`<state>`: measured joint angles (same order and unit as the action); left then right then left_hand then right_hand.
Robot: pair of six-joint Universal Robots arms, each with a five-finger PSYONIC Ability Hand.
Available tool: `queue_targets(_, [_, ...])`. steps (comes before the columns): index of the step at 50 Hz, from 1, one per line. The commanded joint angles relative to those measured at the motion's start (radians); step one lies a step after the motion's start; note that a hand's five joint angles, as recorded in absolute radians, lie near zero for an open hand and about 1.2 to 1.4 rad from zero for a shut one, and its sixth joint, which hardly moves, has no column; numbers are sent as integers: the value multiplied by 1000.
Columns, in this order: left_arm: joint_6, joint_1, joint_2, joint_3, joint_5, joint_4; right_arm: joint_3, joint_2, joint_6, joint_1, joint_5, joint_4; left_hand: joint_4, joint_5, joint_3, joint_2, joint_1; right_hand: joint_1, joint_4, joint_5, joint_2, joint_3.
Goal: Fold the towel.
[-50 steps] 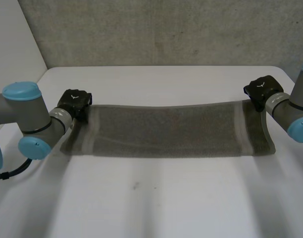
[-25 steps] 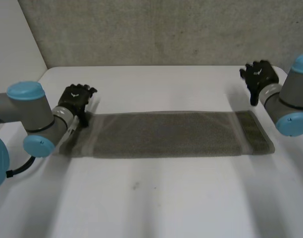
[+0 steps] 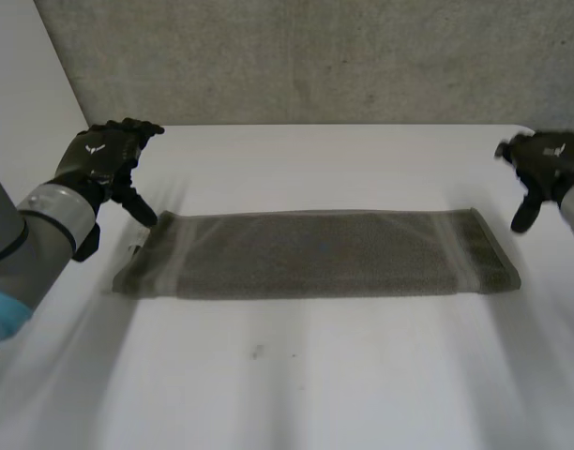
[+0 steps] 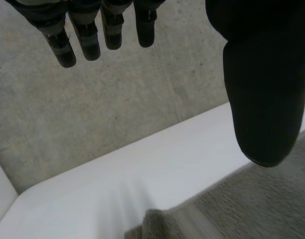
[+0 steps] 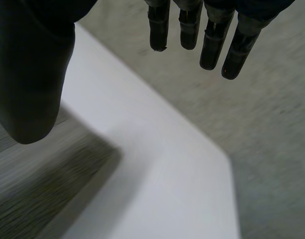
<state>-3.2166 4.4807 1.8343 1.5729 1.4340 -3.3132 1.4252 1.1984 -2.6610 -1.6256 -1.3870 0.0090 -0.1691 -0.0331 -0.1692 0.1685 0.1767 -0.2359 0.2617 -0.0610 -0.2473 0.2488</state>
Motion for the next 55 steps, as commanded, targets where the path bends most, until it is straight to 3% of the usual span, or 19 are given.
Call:
queue_targets(1, [0,-55,-66,104,141,-2,184,7,12,36,95,-33,-9,29,-9,10,2,45,-71,45,57,-58])
queue_targets(10, [1,-80,-66,151,186,-9,236,-115,88,42,115,-225,-6,32,-6,7,-1,-116,90,-116,-104,103])
queue_targets(16, [0,-84,-67,193,186,-61,219,-174,147,62,112,-233,-9,29,-9,10,2,-198,173,-199,-187,186])
queue_targets(19, [0,-84,-67,202,187,-87,207,-198,173,79,108,-234,-9,29,-9,10,2,-395,369,-396,-384,382])
queue_targets(20, [-2,-84,-66,206,186,-98,201,-204,181,88,108,-233,-9,29,-9,10,2,-570,544,-570,-558,557])
queue_targets(21, [-2,-84,-66,207,186,-98,201,-204,181,89,108,-233,-9,29,-9,10,2,-571,545,-572,-560,558])
queue_targets(23, [-3,-84,-66,211,186,-106,198,-206,181,105,109,-234,-9,29,-9,10,2,-884,858,-885,-873,871])
queue_targets(24, [-5,-86,-64,214,186,-111,198,-206,181,105,109,-234,-6,32,-6,7,-1,-885,860,-886,-874,873])
queue_targets(26, [-5,-86,-61,216,186,-114,189,-214,179,116,106,-233,-9,29,-9,10,2,-1159,1133,-1159,-1147,1146])
queue_targets(35, [-6,-90,-62,220,186,-115,147,-169,194,214,34,-225,-9,29,-9,10,2,-1160,1135,-1161,-1149,1147])
queue_targets(43, [-14,-90,-75,190,177,-109,34,-163,369,328,14,-158,-9,29,-9,10,2,-1160,1135,-1161,-1149,1147])
queue_targets(48, [-17,-92,-93,95,180,-77,-37,-157,398,297,-3,-89,-12,26,-12,13,5,-1160,1135,-1161,-1149,1147])
queue_targets(55, [-8,-124,-99,-156,181,133,-167,-117,375,-58,-29,-66,-9,29,-9,10,2,-1160,1135,-1161,-1149,1147])
